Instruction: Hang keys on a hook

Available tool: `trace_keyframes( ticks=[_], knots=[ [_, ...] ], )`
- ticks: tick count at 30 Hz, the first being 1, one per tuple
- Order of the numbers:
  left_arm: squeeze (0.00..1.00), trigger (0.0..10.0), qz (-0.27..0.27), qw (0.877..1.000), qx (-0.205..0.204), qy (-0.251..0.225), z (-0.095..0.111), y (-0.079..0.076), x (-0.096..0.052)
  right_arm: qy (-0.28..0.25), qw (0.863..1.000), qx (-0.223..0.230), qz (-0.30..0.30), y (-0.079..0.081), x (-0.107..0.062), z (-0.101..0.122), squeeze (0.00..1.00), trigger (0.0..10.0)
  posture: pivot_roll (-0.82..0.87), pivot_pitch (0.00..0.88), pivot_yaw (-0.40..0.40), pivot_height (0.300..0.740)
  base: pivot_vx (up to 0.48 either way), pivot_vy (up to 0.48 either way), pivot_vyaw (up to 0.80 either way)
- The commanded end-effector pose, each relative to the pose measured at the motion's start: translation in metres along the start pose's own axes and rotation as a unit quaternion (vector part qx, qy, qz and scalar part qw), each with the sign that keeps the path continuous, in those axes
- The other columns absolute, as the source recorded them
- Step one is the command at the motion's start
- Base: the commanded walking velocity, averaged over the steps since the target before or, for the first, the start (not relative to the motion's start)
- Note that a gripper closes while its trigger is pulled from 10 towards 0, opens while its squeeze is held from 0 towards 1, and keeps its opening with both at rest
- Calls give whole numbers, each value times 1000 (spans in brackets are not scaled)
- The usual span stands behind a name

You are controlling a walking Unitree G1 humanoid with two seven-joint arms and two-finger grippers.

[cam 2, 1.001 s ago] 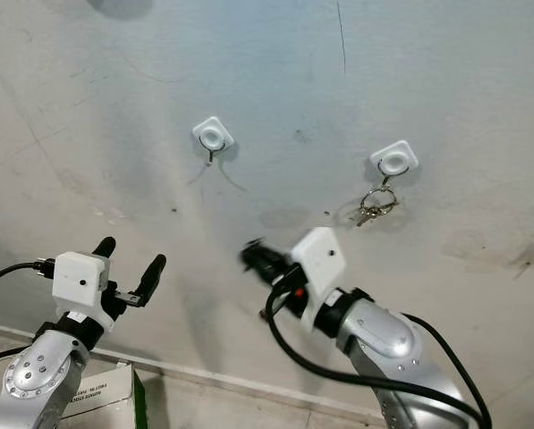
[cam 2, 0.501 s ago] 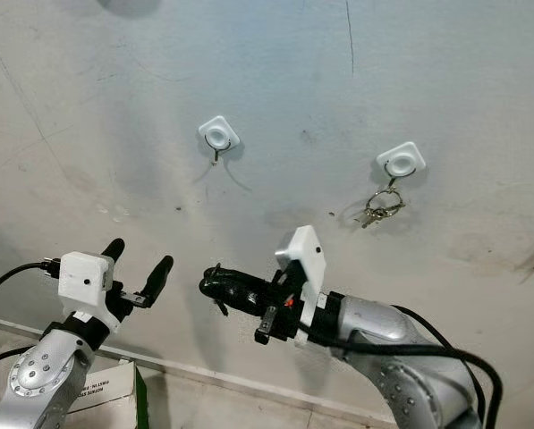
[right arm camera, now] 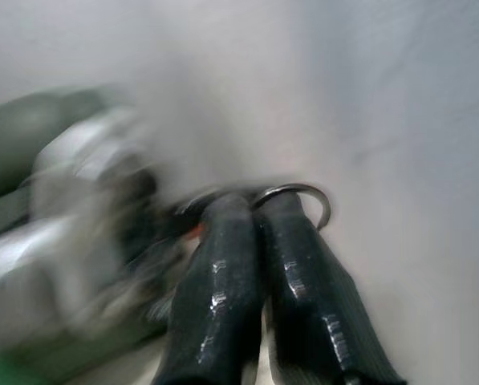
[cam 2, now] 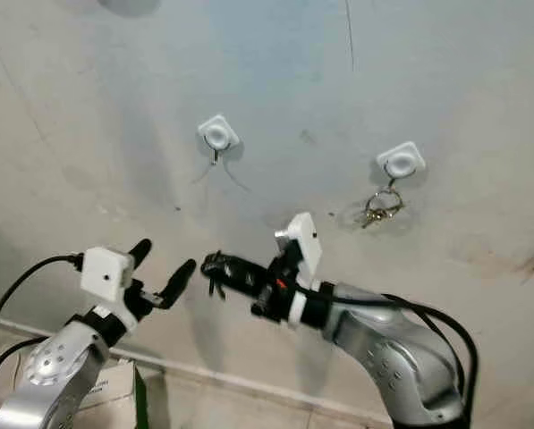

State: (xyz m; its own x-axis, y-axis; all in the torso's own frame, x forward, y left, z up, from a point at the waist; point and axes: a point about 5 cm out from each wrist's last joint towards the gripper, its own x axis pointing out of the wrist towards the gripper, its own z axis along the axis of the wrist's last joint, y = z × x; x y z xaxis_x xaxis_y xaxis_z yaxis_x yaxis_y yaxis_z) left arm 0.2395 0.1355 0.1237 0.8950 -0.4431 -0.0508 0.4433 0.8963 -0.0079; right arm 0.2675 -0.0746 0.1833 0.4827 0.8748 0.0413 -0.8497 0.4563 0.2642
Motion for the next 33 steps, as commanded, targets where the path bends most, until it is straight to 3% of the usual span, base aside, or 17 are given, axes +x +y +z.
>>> trace_keyframes(
  ticks=[1,5,11,18,27,33],
  knots=[
    [0,10000,-2,1000,9,-1,1,0,0,-3,1000,-24,-10,0,5,2,0,10000,106,0,31,740,0,0,0],
    [0,10000,-1,1000,10,-1,1,-1,-1,-26,999,-39,13,4,32,8,0,10000,135,0,25,740,0,0,0],
    [0,10000,-10,1000,-7,-11,4,-3,-7,-53,996,-50,44,13,56,19,0,10000,135,0,25,740,0,0,0],
    [0,10000,-10,1000,-7,-11,4,-3,-7,-53,996,-50,44,13,56,19,0,10000,135,0,25,740,0,0,0],
    [0,10000,-41,999,11,-7,4,-7,-6,-159,982,-98,-40,-1,62,52,0,10000,154,0,24,740,0,0,0],
    [0,10000,-39,999,11,-9,5,-6,-7,-180,977,-99,-61,-6,55,61,0,10000,144,0,28,740,0,0,0]
  ],
)
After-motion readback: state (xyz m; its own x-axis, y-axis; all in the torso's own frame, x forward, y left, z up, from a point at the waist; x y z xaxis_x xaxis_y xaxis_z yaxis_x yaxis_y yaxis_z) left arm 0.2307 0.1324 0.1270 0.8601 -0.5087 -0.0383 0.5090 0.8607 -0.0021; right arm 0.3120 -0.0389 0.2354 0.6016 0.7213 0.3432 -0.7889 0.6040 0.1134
